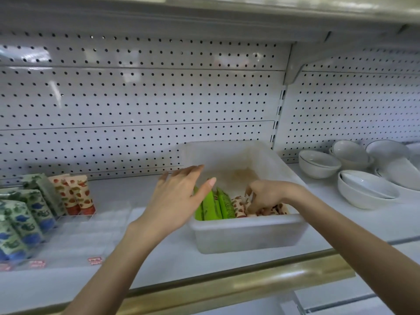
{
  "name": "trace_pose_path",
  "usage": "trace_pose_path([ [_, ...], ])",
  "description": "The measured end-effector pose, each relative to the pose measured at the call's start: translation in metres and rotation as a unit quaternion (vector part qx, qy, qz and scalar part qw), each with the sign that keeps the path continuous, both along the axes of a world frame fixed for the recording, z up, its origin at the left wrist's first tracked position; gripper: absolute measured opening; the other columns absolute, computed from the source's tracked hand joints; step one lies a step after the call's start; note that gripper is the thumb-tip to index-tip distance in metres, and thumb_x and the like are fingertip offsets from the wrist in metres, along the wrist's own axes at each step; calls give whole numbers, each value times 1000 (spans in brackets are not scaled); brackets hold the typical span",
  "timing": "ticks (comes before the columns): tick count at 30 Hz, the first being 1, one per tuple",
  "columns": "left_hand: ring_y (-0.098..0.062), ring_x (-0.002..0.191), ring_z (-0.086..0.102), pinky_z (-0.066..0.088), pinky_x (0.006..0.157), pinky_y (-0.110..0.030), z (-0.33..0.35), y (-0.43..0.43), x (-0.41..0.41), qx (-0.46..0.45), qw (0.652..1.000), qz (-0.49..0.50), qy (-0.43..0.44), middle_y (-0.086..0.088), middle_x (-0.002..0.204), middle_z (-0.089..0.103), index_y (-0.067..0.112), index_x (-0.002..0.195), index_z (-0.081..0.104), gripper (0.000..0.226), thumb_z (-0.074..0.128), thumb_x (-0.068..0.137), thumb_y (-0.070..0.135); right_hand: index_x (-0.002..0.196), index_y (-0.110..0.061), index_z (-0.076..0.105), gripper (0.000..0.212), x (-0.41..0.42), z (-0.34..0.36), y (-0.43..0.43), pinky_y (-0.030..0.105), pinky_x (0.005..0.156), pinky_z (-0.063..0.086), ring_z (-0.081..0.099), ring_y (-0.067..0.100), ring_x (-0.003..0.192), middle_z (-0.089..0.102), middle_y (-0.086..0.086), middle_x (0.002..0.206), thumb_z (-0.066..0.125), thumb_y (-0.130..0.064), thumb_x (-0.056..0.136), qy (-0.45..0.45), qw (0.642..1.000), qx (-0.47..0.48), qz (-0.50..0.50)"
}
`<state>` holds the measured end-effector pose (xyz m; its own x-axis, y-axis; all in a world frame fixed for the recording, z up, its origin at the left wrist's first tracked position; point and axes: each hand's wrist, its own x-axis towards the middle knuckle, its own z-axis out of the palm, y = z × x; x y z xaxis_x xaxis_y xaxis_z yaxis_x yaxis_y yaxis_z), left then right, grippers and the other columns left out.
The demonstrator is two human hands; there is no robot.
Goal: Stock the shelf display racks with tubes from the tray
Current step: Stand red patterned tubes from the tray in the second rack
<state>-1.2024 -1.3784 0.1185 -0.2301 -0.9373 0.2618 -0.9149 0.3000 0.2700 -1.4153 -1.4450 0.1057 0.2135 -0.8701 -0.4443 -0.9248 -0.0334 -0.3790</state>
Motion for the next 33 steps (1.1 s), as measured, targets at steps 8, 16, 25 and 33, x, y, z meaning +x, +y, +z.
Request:
trace_pose_path([
  [8, -15, 134, 34, 22, 111, -33, 3, -1, -9, -26, 999, -13, 40, 6, 145, 41, 27, 140, 37, 53, 30, 94, 52, 110, -3, 56, 34, 6, 6, 5, 32, 75, 53, 61, 22, 82, 61, 10, 94, 71, -14, 81, -266, 964, 0, -15],
  [16, -20, 112, 56, 44, 91, -35, 7, -10, -18, 26, 990, -45, 128, 2, 119, 63, 24, 123, 55, 42, 45, 91, 50, 88, -12, 62, 19, 15, 27, 16, 31, 82, 57, 68, 17, 86, 70, 1, 88, 68, -13, 70, -564, 819, -107, 3],
  [25, -15, 70, 66, 54, 67, -40, 7, -10, -31, 23, 961, -78, 265, -2, 77, 69, 16, 93, 58, 23, 58, 88, 39, 86, -10, 62, 19, 12, 30, 21, 25, 73, 57, 68, 14, 79, 70, 0, 83, 67, -9, 67, -608, 784, -126, 7],
  [33, -8, 72, 65, 48, 62, -16, 11, -6, -23, 32, 953, -80, 289, -1, 82, 72, 11, 91, 65, 25, 66, 82, 35, 82, -13, 70, 19, 11, 33, 14, 31, 77, 56, 67, 19, 90, 70, 3, 90, 62, -30, 75, -625, 770, -128, 9],
])
